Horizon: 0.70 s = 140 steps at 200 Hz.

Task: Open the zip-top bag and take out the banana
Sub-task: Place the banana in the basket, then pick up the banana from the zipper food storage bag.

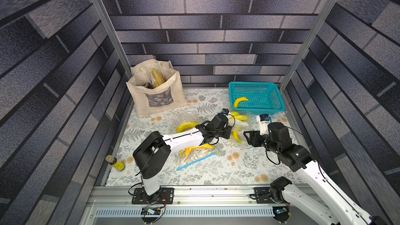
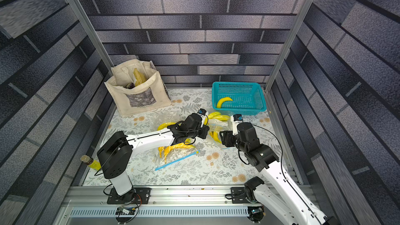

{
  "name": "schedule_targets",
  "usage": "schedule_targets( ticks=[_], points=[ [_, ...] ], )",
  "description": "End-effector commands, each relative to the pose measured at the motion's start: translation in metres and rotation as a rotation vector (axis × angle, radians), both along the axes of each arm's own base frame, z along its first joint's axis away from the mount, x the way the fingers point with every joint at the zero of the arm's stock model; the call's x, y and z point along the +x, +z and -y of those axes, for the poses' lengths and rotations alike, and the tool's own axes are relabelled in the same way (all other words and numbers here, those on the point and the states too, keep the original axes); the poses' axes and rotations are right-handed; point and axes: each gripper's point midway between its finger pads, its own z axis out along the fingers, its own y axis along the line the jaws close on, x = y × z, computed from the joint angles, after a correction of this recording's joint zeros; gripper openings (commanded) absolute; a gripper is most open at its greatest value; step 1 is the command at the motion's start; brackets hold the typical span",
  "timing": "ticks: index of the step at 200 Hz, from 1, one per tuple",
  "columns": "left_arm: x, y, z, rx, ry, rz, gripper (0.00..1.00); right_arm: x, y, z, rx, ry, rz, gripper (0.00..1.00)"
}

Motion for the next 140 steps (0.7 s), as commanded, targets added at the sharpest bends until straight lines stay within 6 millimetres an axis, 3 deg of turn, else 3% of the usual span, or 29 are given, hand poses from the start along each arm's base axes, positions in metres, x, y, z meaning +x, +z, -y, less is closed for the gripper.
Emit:
schedule_targets(
  ticks=[1,29,76,140],
  points=[
    [-0.002,0.004,0.012,-0.015,-0.037,-0.021,0.06,-0.009,-0.032,0.005,-0.017,-0.023,-0.036,0.60],
    [-0.007,-0.003,0.016,-0.002,-0.044,-0.036,0.06,-0.003,-0.047,-0.005,0.031,-0.027,-0.046,0.59],
    [-0.010,0.005,0.014,-0.007,-0.025,-0.018,0.06,0.015,-0.066,-0.017,0.020,-0.040,-0.077,0.58],
    [-0.017,0.003,0.012,0.003,-0.024,-0.020,0.07,0.048,-0.104,-0.022,-0.137,-0.056,-0.140,0.51]
  ],
)
